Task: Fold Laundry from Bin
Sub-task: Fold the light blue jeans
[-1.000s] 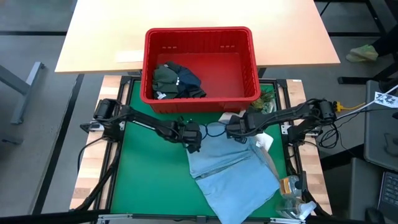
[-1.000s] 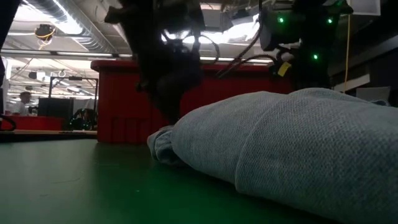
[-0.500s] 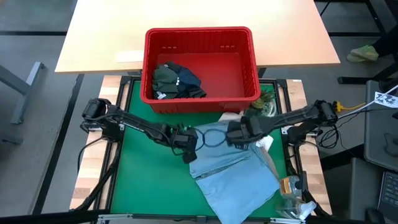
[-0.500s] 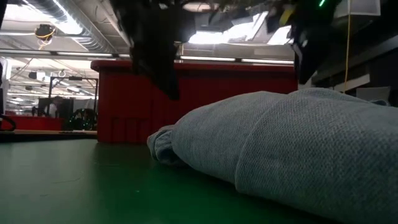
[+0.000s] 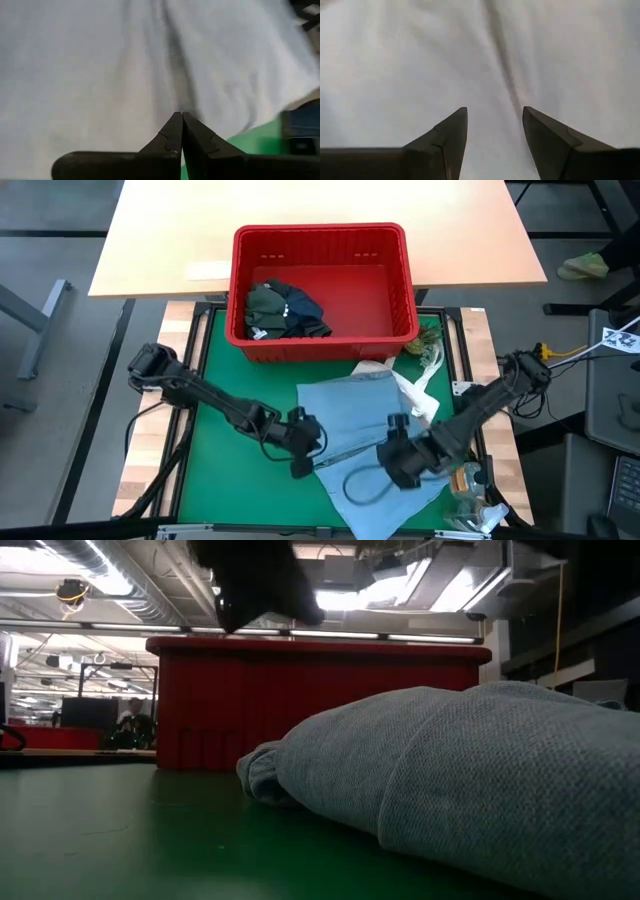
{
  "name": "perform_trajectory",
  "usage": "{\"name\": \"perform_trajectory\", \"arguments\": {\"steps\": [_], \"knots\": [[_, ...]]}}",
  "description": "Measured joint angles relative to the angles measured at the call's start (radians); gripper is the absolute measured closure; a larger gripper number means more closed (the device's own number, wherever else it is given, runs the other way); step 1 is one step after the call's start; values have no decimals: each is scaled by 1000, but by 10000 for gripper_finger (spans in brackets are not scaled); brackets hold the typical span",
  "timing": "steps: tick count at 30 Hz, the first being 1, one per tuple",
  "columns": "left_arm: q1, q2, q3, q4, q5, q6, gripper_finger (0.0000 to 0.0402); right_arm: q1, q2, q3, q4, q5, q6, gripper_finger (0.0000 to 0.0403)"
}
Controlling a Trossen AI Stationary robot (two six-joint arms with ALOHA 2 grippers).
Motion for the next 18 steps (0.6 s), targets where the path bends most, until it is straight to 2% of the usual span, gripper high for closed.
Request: {"name": "perform_trajectory", "arguments": {"steps": [6, 12, 18], "knots": [[-69, 19, 0, 28, -19, -13, 402, 65, 0, -52, 256, 28, -1, 210], [-128, 81, -2, 37, -15, -32, 402, 40, 4, -116, 373, 35, -5, 210], [-149, 162, -2, 62, -29, -32, 401, 2, 6, -201, 497, -9, -5, 210]]}}
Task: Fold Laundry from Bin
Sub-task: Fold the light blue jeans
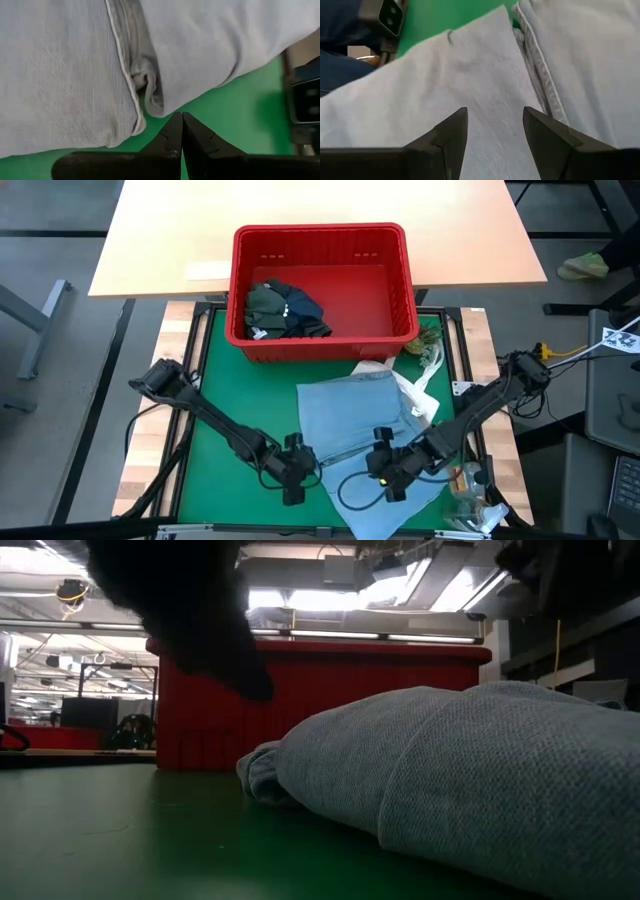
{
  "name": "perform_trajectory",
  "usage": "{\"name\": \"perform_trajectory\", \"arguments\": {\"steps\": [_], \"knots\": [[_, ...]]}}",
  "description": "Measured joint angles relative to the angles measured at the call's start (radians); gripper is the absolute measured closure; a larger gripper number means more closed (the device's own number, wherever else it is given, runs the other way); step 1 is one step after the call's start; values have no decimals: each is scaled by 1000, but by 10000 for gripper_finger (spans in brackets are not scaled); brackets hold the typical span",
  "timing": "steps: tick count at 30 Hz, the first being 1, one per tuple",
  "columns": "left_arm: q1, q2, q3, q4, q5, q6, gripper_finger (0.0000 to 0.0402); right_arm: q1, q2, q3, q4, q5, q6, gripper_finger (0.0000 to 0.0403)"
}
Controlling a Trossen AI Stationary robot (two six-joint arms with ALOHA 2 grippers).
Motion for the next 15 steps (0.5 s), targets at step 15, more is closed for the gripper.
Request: {"name": "perform_trajectory", "arguments": {"steps": [15], "knots": [[43, 85, -1, -33, -5, 0, 401, -110, 1, -228, 347, -49, -4, 210]]}}
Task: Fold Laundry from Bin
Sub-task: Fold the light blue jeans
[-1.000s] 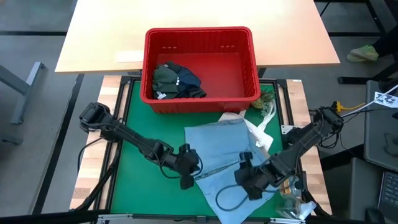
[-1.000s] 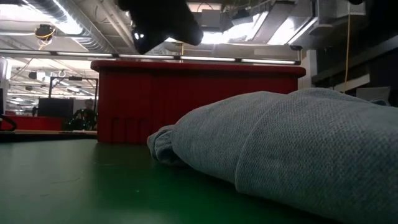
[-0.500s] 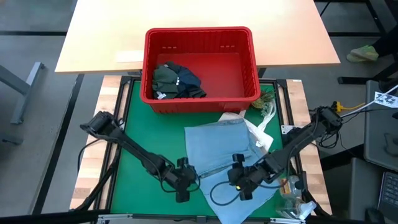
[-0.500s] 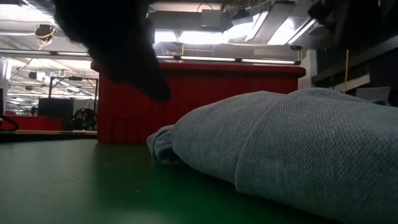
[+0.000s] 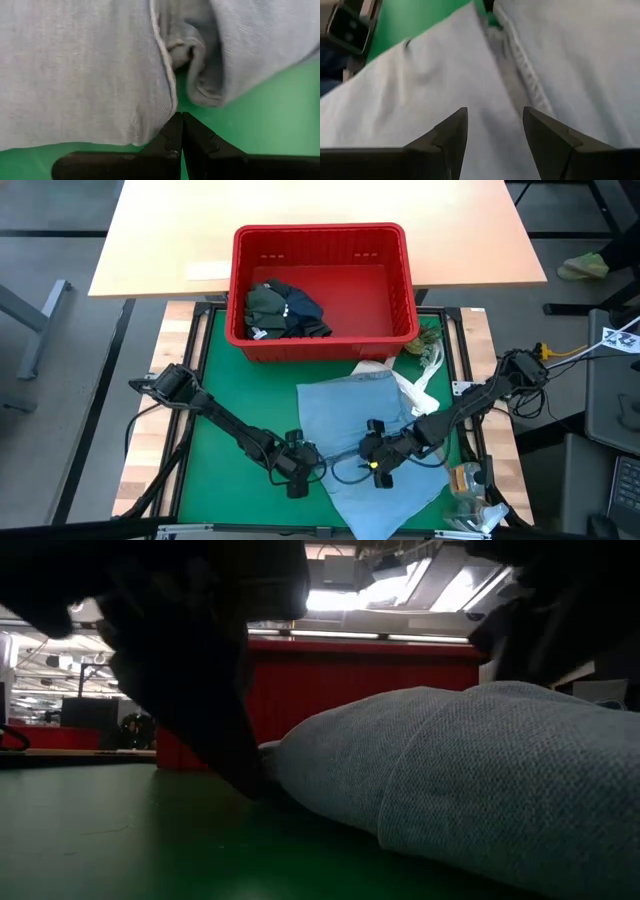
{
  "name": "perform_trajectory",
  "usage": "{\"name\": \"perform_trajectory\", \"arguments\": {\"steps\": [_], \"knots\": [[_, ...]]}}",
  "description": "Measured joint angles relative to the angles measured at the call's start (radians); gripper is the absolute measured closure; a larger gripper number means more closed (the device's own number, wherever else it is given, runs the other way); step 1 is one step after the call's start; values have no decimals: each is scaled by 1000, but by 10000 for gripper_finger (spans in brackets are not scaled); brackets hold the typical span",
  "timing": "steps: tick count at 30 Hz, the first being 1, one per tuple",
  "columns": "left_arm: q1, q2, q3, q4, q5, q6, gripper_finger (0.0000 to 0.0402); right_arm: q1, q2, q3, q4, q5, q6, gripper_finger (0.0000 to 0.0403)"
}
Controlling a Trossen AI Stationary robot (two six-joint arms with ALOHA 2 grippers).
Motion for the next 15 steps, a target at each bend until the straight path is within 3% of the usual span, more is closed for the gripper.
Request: {"name": "perform_trajectory", "arguments": {"steps": [15], "knots": [[51, -3, 2, -136, 21, 8, 401, -176, 0, -8, 43, 1, -54, 210]]}}
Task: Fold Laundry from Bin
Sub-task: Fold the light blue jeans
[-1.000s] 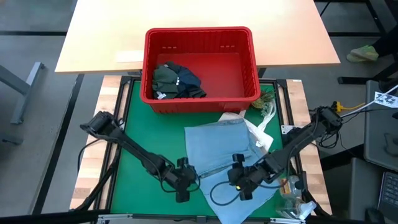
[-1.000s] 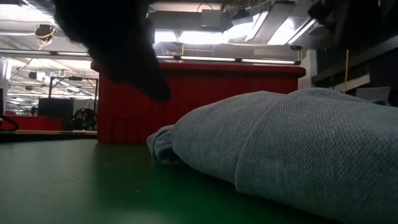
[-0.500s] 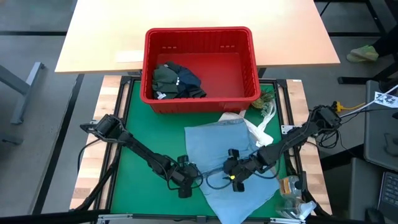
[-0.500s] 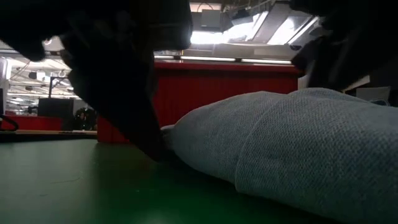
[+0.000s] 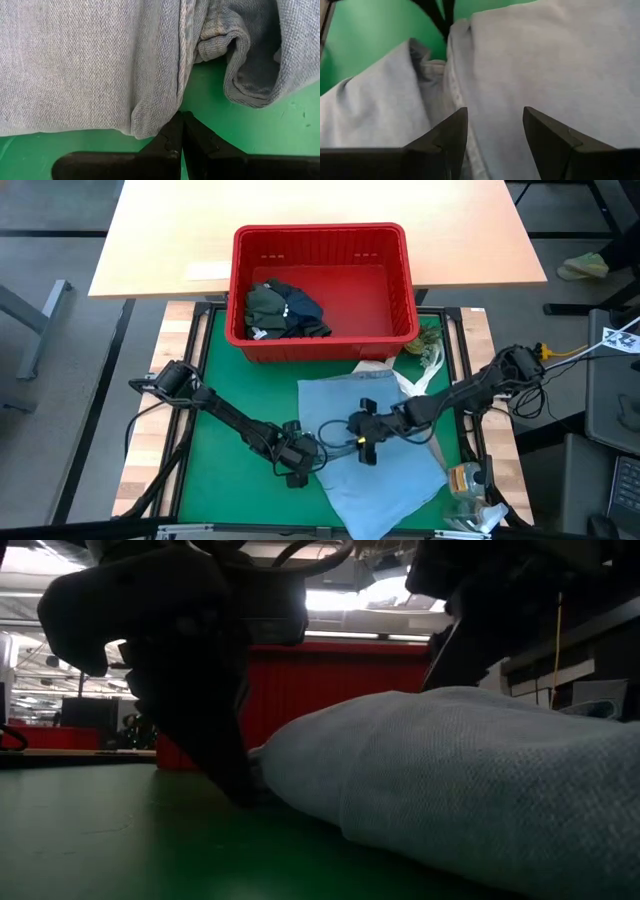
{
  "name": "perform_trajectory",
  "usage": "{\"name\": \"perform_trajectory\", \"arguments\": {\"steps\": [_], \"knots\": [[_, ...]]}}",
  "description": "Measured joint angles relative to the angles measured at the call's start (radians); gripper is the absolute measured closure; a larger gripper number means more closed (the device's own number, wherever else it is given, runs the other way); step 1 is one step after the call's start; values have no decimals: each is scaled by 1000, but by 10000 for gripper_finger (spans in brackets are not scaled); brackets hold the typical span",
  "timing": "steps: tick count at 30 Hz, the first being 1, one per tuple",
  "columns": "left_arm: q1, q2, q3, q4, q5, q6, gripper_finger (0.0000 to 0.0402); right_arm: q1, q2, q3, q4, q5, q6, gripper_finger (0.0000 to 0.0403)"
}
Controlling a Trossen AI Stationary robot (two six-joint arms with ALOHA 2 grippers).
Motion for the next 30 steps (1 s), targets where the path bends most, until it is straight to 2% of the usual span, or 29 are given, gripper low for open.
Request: {"name": "perform_trajectory", "arguments": {"steps": [7, 13, 20, 25, 30], "knots": [[38, -2, 2, -60, 19, 1, 401, -31, 0, 0, 5, -3, -26, 210], [91, -4, 3, -117, 29, 33, 401, -7, 0, 66, -40, -135, -74, 210], [134, -22, 0, -195, 26, 52, 401, 106, 0, 216, -239, -182, -74, 210], [140, -55, -8, -314, -41, 54, 401, 226, -1, 297, -400, -184, -70, 210], [141, -88, -8, -423, -96, 44, 402, 342, -1, 302, -454, -184, 63, 210]]}}
